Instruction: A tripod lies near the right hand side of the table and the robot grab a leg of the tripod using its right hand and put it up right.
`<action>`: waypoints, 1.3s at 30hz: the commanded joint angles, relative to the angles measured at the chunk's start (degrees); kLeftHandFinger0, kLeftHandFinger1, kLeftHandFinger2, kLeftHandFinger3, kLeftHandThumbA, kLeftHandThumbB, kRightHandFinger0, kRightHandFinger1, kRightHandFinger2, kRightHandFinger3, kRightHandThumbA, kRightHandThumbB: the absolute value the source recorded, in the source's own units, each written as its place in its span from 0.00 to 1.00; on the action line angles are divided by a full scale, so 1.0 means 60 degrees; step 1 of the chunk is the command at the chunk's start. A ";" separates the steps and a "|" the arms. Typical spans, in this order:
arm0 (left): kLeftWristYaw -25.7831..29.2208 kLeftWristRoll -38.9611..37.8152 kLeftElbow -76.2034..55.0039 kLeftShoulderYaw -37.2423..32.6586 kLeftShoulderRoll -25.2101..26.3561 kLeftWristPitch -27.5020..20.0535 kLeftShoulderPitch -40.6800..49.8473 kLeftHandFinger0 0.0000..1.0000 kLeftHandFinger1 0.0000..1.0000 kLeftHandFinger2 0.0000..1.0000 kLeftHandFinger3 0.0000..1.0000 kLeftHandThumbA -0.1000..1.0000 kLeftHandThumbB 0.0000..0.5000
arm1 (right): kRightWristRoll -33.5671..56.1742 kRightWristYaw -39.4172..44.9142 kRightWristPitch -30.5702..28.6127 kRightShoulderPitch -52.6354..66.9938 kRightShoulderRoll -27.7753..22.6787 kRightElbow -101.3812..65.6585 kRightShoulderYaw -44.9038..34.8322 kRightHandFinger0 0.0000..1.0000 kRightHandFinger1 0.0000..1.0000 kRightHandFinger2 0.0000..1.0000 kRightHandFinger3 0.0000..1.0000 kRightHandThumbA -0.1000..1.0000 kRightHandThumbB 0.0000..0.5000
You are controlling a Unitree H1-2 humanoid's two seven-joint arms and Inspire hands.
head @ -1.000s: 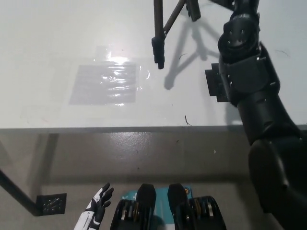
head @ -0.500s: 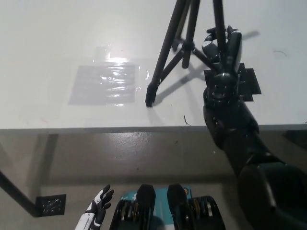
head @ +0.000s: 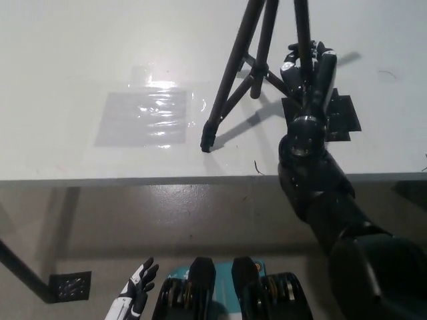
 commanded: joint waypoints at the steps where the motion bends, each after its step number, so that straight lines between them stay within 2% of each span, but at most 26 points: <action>1: 0.0009 0.0087 -0.0224 -0.0060 -0.0025 -0.0353 0.0108 1.00 1.00 1.00 1.00 1.00 1.00 | 0.0706 0.2979 -0.0334 -0.0066 -0.0195 -0.0226 0.0625 1.00 1.00 1.00 1.00 0.87 1.00; 3: 0.0009 0.0123 -0.0214 -0.0069 -0.0014 -0.0342 0.0148 1.00 1.00 1.00 1.00 1.00 1.00 | 0.0562 0.3386 -0.0114 -0.0041 -0.0401 -0.0482 0.0919 1.00 1.00 1.00 1.00 0.94 1.00; 5: 0.0005 0.0170 -0.0251 -0.0082 -0.0004 -0.0328 0.0160 1.00 1.00 1.00 1.00 1.00 1.00 | 0.0478 0.3471 0.0018 -0.0023 -0.0545 -0.0753 0.1140 1.00 1.00 1.00 1.00 0.96 1.00; 12: -0.0029 0.0094 -0.0295 -0.0094 -0.0013 -0.0295 0.0189 1.00 1.00 1.00 1.00 1.00 1.00 | 0.0855 0.4192 0.0588 -0.0045 -0.0961 -0.1562 0.1423 1.00 1.00 1.00 1.00 0.90 1.00; 14: -0.0007 0.0105 -0.0247 -0.0091 -0.0020 -0.0378 0.0177 1.00 1.00 1.00 1.00 1.00 1.00 | 0.0900 0.4488 0.1073 -0.0016 -0.1095 -0.1948 0.1521 1.00 1.00 1.00 1.00 0.93 1.00; 19: -0.0034 0.0078 -0.0321 -0.0099 0.0003 -0.0366 0.0196 1.00 1.00 1.00 1.00 1.00 1.00 | 0.1195 0.4881 0.1357 0.0263 -0.1221 -0.3070 0.1634 1.00 1.00 1.00 1.00 0.99 1.00; 20: -0.0042 0.0111 -0.0299 -0.0108 0.0029 -0.0393 0.0188 1.00 1.00 1.00 1.00 1.00 1.00 | 0.1636 0.5257 0.1414 0.0393 -0.1240 -0.3684 0.1491 1.00 1.00 1.00 1.00 0.94 1.00; 22: -0.0056 0.0125 -0.0307 -0.0106 0.0060 -0.0333 0.0191 1.00 1.00 1.00 1.00 1.00 1.00 | 0.1941 0.5488 0.1345 0.0468 -0.1266 -0.4220 0.1419 1.00 1.00 1.00 1.00 0.93 1.00; 26: -0.0035 0.0149 -0.0254 -0.0104 0.0061 -0.0389 0.0183 1.00 1.00 1.00 1.00 1.00 1.00 | 0.2146 0.5797 0.2113 0.0622 -0.1533 -0.6011 0.1432 1.00 1.00 1.00 1.00 0.98 1.00; 32: -0.0060 0.0127 -0.0199 -0.0106 0.0111 -0.0426 0.0286 1.00 1.00 1.00 1.00 1.00 1.00 | 0.2458 0.6186 0.3341 0.0958 -0.1785 -0.8233 0.1422 1.00 1.00 1.00 1.00 1.00 1.00; 35: -0.0065 0.0153 -0.0101 -0.0131 0.0137 -0.0605 0.0295 1.00 1.00 1.00 1.00 1.00 1.00 | 0.2988 0.6640 0.3590 0.1087 -0.1868 -0.8683 0.1387 1.00 1.00 1.00 1.00 0.92 1.00; 36: -0.0069 0.0151 -0.0090 -0.0145 0.0121 -0.0593 0.0310 1.00 1.00 1.00 1.00 1.00 1.00 | 0.2991 0.6752 0.3741 0.1191 -0.1965 -0.8844 0.1454 1.00 1.00 1.00 1.00 0.86 1.00; 39: -0.0085 0.0124 -0.0095 -0.0162 0.0113 -0.0587 0.0323 1.00 1.00 1.00 1.00 1.00 1.00 | 0.3197 0.7039 0.4163 0.1299 -0.2124 -0.8964 0.1489 1.00 1.00 1.00 1.00 0.80 1.00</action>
